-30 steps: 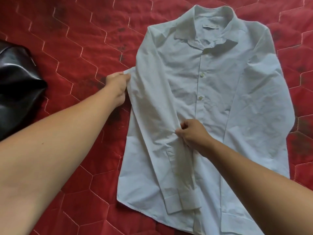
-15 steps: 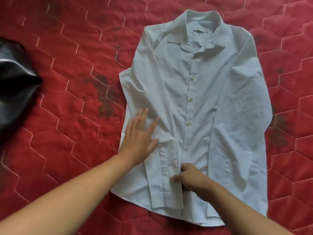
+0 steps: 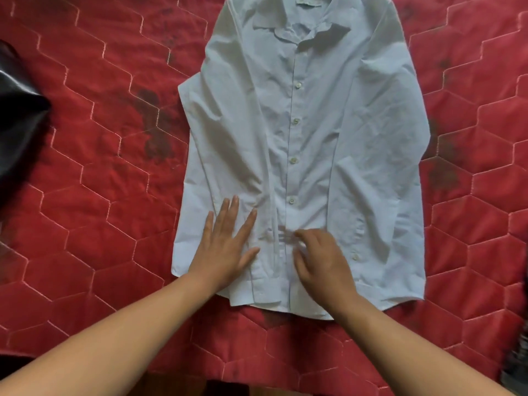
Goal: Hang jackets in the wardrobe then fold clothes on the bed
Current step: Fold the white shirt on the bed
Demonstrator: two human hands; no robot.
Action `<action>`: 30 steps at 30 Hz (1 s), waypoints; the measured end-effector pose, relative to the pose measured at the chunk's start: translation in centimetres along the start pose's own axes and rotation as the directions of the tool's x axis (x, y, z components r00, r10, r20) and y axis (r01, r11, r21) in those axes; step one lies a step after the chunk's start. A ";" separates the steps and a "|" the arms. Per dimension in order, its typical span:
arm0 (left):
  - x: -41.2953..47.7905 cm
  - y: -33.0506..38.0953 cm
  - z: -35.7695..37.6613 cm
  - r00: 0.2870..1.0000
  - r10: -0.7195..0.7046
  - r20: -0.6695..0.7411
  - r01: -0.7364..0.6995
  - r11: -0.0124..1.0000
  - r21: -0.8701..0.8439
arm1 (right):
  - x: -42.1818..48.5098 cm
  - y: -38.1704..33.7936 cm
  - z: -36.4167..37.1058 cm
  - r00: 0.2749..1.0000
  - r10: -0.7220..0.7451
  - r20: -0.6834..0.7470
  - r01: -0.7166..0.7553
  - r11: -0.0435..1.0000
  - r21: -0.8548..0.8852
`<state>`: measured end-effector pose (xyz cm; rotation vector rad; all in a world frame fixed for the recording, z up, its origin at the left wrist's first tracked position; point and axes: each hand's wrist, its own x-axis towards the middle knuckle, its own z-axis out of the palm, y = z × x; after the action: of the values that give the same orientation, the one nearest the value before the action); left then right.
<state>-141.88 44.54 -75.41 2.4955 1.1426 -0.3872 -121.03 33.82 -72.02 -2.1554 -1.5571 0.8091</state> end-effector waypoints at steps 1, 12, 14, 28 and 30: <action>-0.4 0.5 0.3 0.997 0.066 -0.039 -0.065 0.998 0.018 | -0.8 1.8 -0.4 0.993 -0.108 -0.053 0.098 0.982 -0.161; -3.7 1.4 3.3 0.958 0.265 0.106 -0.279 0.948 0.155 | -6.9 11.9 -1.4 0.924 -0.189 0.331 0.345 0.787 -0.512; -5.7 0.8 3.4 0.937 0.333 0.107 -0.348 0.920 0.180 | -7.9 12.4 -2.2 0.878 -0.286 0.383 0.456 0.745 -0.488; -5.0 0.5 1.7 0.812 0.561 -0.160 -0.486 0.802 0.346 | -6.3 11.7 -3.7 0.740 -0.593 0.317 0.650 0.510 -0.563; -5.0 0.6 1.5 0.820 0.553 -0.149 -0.493 0.814 0.307 | -6.2 11.5 -4.1 0.733 -0.595 0.329 0.661 0.511 -0.550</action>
<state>-144.72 40.24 -74.67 3.0077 0.4316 -0.0854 -111.38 24.32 -74.17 -1.6247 -2.7427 0.1108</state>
